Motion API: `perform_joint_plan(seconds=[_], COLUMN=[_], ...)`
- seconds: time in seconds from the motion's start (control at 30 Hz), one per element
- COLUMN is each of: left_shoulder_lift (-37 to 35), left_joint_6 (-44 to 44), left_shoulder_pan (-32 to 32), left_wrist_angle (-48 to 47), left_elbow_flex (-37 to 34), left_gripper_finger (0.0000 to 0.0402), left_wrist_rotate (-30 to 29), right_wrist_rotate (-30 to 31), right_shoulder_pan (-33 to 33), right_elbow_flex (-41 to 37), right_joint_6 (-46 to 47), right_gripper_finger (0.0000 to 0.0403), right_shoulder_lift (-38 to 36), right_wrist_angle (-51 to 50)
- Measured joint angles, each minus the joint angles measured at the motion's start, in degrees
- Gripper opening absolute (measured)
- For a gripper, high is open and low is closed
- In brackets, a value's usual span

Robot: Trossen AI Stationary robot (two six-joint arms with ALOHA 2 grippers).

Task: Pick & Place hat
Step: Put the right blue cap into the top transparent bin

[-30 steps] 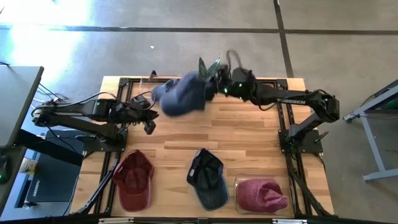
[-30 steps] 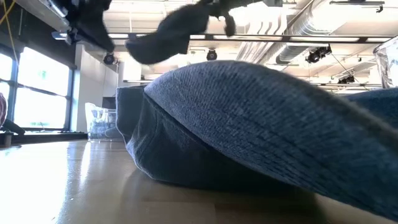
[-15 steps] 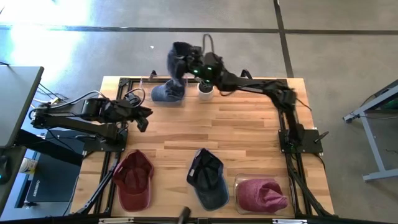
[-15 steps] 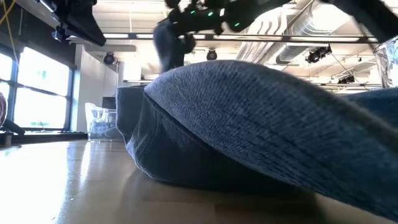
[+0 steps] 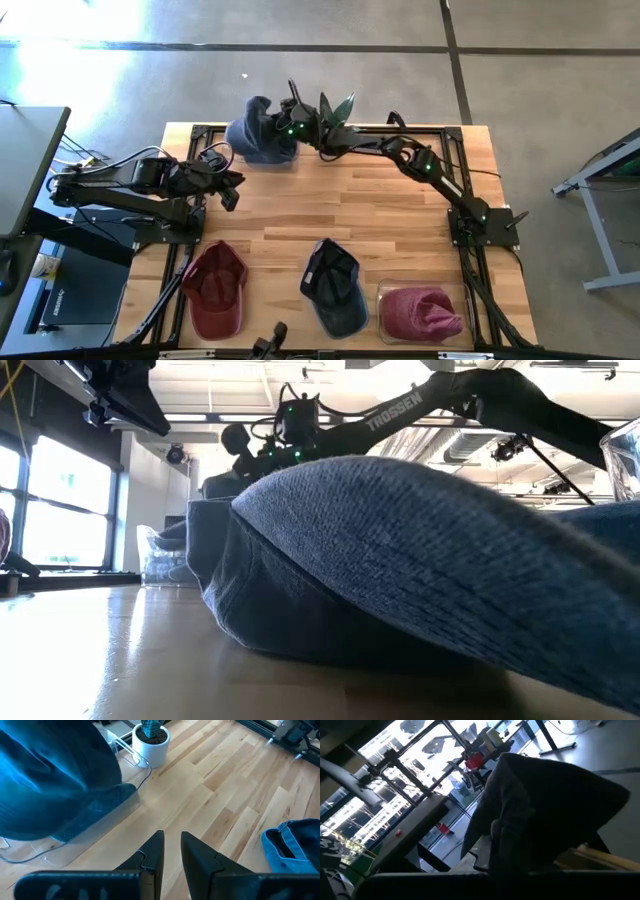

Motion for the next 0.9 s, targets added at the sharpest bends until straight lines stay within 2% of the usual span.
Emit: perform_joint_plan(seconds=[0.27, 0.53, 0.63, 0.8, 0.9], left_shoulder_lift=[0.00, 0.00, 0.00, 0.00, 0.00], left_joint_6=[0.09, 0.13, 0.11, 0.12, 0.11], left_shoulder_pan=[0.00, 0.00, 0.00, 0.00, 0.00], left_wrist_angle=[-0.34, -0.41, -0.75, -1.11, -1.10], left_elbow_flex=[0.00, 0.00, 0.00, 0.00, 0.00], left_gripper_finger=[0.0062, 0.0062, 0.0062, 0.0062, 0.0062], left_wrist_rotate=[-0.36, -2.08, -2.37, -2.59, -2.60], right_wrist_rotate=[-1.90, 0.65, 3.63, 4.01, 4.42], right_shoulder_pan=[1.96, 2.79, 2.69, 1.98, 1.24], right_elbow_flex=[-0.92, -0.90, -0.89, -0.89, -0.85], right_joint_6=[2.03, -2.37, -4.43, -7.03, -7.03], right_gripper_finger=[0.0015, 0.0028, 0.0029, 0.0025, 0.0038], right_shoulder_lift=[-1.56, -2.82, -2.80, -2.82, -2.82], right_wrist_angle=[-4.24, -21.62, -26.10, -27.04, -26.99])
